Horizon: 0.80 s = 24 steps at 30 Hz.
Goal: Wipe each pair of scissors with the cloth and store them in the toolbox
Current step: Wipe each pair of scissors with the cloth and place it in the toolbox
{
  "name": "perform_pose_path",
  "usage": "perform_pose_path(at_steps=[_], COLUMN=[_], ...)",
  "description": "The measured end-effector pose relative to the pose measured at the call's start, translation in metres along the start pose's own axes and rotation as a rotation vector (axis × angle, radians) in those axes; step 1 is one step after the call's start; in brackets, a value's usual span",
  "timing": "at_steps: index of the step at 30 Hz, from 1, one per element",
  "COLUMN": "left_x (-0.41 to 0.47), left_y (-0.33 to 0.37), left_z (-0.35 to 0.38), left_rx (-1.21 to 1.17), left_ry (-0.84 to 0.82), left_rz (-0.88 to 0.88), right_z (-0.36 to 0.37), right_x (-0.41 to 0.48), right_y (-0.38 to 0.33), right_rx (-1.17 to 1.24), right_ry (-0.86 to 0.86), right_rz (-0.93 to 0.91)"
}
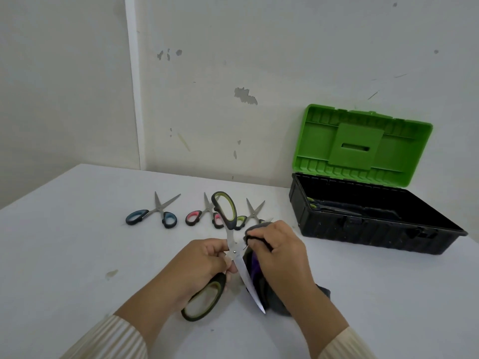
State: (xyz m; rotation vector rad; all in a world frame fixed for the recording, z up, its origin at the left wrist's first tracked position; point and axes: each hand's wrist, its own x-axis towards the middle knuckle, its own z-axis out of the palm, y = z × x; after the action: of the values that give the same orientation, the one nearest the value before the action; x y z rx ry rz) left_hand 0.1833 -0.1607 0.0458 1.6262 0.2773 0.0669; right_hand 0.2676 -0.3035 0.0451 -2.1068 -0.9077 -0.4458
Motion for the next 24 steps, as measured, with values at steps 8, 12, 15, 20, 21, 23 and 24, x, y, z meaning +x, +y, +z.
perform_pose_path(at_steps=[8,12,15,20,21,23,24], left_x=[-0.005,0.0,0.004,0.012,0.013,0.015,0.014], left_y=[0.008,-0.005,-0.015,-0.023,-0.025,-0.026,-0.025], left_z=[-0.004,-0.01,-0.012,-0.012,-0.013,-0.014,-0.013], left_rx=[0.243,0.855,1.088,1.192,1.172,1.127,1.095], left_ry=[0.131,0.453,0.493,0.518,0.514,0.517,0.52], left_rz=[0.14,0.611,0.76,0.722,0.715,0.704,0.685], right_z=[-0.032,-0.036,-0.029,-0.025,-0.026,-0.027,-0.027], right_x=[0.012,0.007,0.006,0.005,0.005,0.005,0.004], right_y=[0.018,0.013,0.005,0.001,0.001,-0.002,-0.005], right_rx=[0.195,0.639,0.788,0.783,0.775,0.69,0.651], right_ry=[0.274,0.08,-0.185,-0.422,-0.438,-0.456,-0.448], right_rz=[0.345,0.407,0.493,0.594,0.587,0.543,0.538])
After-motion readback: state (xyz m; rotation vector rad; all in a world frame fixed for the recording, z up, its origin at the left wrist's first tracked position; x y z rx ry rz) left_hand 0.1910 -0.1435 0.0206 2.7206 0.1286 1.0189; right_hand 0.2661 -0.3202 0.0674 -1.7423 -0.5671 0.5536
